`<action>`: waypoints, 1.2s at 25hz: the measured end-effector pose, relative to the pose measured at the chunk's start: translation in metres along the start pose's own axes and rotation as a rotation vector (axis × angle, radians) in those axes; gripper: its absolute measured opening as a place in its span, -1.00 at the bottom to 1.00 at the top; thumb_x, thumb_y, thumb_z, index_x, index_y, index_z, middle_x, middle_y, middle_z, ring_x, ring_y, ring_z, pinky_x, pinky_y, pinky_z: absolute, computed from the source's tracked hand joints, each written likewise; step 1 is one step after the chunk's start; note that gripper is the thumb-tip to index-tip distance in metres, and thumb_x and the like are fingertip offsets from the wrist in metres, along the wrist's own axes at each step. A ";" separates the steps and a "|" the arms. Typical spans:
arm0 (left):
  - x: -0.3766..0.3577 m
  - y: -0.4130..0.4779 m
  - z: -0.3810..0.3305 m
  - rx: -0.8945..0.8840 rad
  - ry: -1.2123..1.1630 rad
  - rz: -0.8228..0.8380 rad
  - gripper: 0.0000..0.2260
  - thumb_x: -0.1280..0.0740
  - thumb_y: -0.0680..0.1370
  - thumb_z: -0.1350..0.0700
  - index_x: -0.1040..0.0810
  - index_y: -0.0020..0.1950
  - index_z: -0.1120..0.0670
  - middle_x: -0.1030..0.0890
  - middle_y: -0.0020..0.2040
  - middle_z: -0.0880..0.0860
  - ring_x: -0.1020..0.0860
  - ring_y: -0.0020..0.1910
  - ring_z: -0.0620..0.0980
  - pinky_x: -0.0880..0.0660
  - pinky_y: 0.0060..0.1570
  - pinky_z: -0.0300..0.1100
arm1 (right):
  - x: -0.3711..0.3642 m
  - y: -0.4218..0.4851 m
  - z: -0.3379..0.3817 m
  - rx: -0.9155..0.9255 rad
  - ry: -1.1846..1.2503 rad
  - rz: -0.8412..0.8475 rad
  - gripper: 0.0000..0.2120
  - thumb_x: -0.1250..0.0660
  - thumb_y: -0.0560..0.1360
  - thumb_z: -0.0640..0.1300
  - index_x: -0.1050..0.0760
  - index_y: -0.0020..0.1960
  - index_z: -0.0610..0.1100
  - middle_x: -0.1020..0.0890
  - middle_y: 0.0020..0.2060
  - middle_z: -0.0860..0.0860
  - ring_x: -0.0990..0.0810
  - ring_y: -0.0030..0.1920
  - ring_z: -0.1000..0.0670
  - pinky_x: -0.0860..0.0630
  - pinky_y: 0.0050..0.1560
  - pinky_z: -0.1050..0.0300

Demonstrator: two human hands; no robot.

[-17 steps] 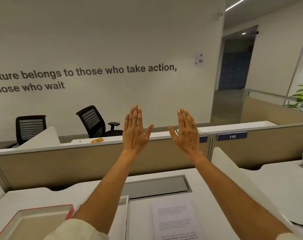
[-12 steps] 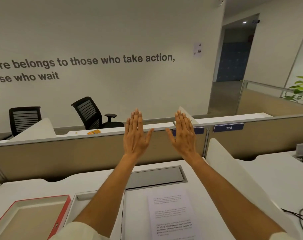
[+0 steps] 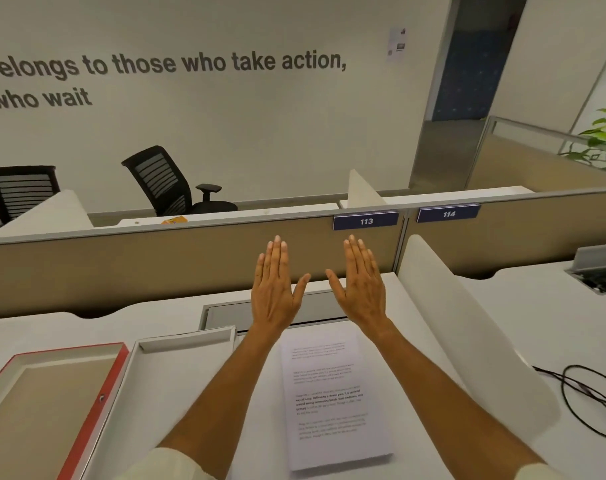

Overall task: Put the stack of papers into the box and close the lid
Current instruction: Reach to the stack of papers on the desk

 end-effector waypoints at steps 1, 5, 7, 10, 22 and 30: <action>-0.006 -0.007 -0.001 0.006 -0.011 0.021 -0.30 0.03 0.61 -0.28 -0.02 0.60 0.15 -0.03 0.62 0.10 0.03 0.61 0.02 -0.05 0.57 0.01 | -0.005 -0.008 -0.002 -0.007 0.003 0.018 -0.32 -0.05 0.56 0.26 -0.14 0.55 -0.12 -0.18 0.55 -0.05 -0.11 0.56 -0.06 0.04 0.54 0.09; -0.025 -0.031 -0.003 0.031 -0.037 0.088 -0.29 0.04 0.60 -0.30 -0.03 0.60 0.14 -0.04 0.62 0.10 0.02 0.61 0.04 -0.03 0.58 0.01 | -0.020 -0.033 -0.011 -0.031 0.022 0.087 -0.32 -0.04 0.56 0.25 -0.12 0.55 -0.11 -0.15 0.56 -0.05 -0.09 0.56 -0.06 0.01 0.54 0.07; -0.032 -0.041 -0.004 0.040 -0.030 0.112 -0.29 0.04 0.60 -0.29 -0.04 0.60 0.14 -0.04 0.62 0.10 0.02 0.61 0.04 -0.02 0.58 0.00 | -0.025 -0.043 -0.015 -0.034 0.018 0.110 -0.33 -0.06 0.57 0.24 -0.12 0.55 -0.11 -0.15 0.56 -0.05 -0.09 0.56 -0.07 0.00 0.54 0.05; -0.042 -0.057 -0.005 0.069 -0.040 0.155 -0.30 0.02 0.59 -0.29 -0.05 0.60 0.12 -0.05 0.62 0.09 0.01 0.61 0.04 -0.01 0.58 -0.01 | -0.033 -0.059 -0.021 -0.050 0.021 0.147 -0.33 -0.09 0.57 0.23 -0.11 0.56 -0.11 -0.15 0.55 -0.05 -0.10 0.56 -0.07 0.00 0.55 0.06; -0.088 -0.123 -0.004 0.172 -0.098 0.327 -0.30 -0.08 0.58 -0.25 -0.02 0.61 0.08 -0.02 0.62 0.05 0.02 0.61 0.04 0.06 0.59 -0.03 | -0.077 -0.125 -0.035 -0.121 0.057 0.362 -0.31 -0.12 0.57 0.21 0.00 0.57 -0.08 -0.07 0.57 -0.02 -0.03 0.57 -0.05 0.13 0.53 0.10; -0.117 -0.157 -0.007 0.260 -0.131 0.458 -0.30 -0.08 0.59 -0.24 0.08 0.61 0.06 0.07 0.63 0.04 0.09 0.61 0.03 0.19 0.57 -0.07 | -0.102 -0.158 -0.043 -0.174 0.056 0.504 -0.30 -0.08 0.58 0.21 0.09 0.57 -0.05 0.03 0.58 0.01 0.05 0.58 -0.03 0.23 0.52 0.13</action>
Point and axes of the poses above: each hand's wrist, its own y-axis towards the middle knuckle, its own x-axis out of the back of the hand, z = x × y, the point moved 4 cm from there along y, towards the middle knuckle
